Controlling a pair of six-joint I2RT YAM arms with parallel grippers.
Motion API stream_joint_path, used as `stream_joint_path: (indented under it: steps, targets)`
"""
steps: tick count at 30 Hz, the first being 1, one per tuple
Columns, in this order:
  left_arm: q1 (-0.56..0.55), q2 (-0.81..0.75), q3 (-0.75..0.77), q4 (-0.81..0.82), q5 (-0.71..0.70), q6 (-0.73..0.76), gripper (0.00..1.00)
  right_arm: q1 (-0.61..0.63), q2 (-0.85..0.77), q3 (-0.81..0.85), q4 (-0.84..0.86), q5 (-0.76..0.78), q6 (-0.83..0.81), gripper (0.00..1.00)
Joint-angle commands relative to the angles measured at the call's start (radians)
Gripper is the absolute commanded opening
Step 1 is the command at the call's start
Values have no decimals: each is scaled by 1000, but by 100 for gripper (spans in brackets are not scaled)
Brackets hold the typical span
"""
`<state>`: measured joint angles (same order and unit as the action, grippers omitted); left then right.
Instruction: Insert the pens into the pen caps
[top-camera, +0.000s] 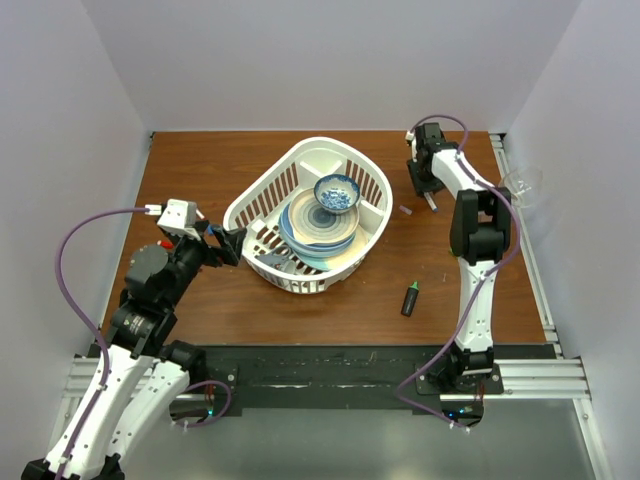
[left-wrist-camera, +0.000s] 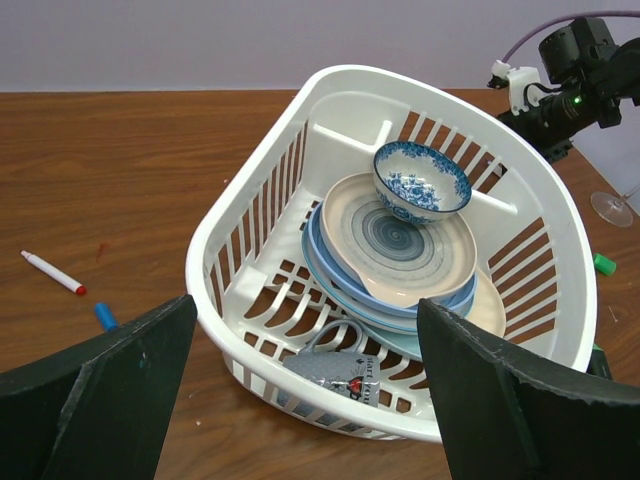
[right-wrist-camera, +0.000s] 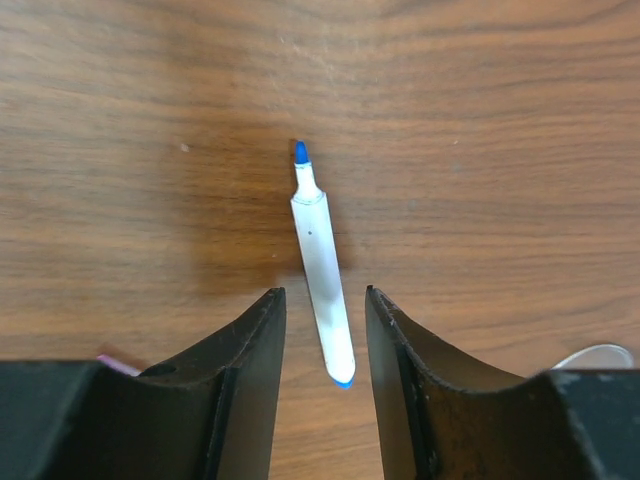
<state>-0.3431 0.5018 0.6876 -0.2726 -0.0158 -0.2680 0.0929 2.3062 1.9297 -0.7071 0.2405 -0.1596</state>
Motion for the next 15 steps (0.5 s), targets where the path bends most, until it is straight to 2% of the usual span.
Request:
stream_joint_path:
  steps: [1, 7, 11, 15]
  targets:
    - [-4, -5, 0, 23, -15, 27, 96, -21, 9, 16, -25, -75, -21, 41]
    - [-4, -8, 3, 26, -12, 32, 95, -21, -2, -49, -14, -92, -21, 36]
    - [-4, -9, 0, 30, -1, 26, 94, -19, -33, -98, -18, -139, -9, 25]
    - [-4, -9, 15, 29, 23, -10, 91, -19, -91, -164, -12, -159, 28, 6]
